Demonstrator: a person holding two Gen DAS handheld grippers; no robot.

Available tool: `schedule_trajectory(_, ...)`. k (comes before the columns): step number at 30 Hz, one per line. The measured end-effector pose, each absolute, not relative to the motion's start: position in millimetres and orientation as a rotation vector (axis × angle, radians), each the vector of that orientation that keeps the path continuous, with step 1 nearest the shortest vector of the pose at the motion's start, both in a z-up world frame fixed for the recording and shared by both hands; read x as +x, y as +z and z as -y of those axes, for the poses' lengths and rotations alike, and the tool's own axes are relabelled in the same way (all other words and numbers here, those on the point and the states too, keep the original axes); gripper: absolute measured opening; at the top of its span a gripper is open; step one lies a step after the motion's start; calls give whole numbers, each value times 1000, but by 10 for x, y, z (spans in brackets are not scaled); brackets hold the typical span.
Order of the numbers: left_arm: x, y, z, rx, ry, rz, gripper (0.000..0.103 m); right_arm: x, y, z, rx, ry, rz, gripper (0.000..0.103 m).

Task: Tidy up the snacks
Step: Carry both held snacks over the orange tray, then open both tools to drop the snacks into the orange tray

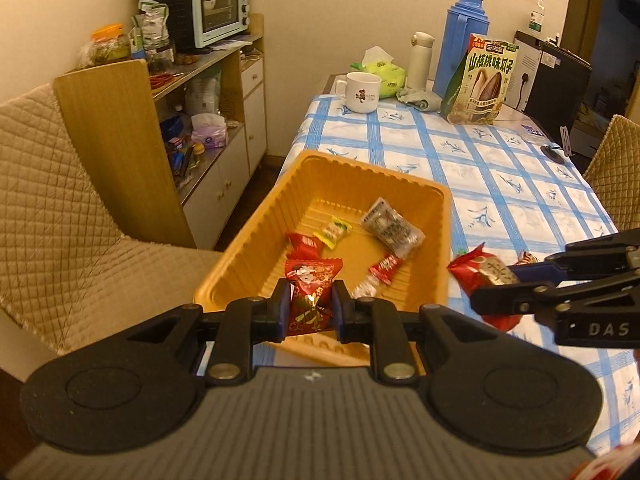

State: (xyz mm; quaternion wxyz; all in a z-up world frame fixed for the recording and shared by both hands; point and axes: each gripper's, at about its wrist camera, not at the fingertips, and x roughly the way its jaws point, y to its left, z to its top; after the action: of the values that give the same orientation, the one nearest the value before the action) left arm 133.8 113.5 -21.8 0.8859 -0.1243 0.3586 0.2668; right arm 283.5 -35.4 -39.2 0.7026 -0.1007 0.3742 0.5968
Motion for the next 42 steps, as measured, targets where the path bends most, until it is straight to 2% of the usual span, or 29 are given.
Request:
schedule_trajectory(20,1713,-461,-1821,-252,449,-786,19,3015,-588,-405,-217,1182,-877,27)
schedule_trajectory(42,1891,-629,-2002,-273,416,-814,19,3270,-732,-729,-98,1107,-888,30)
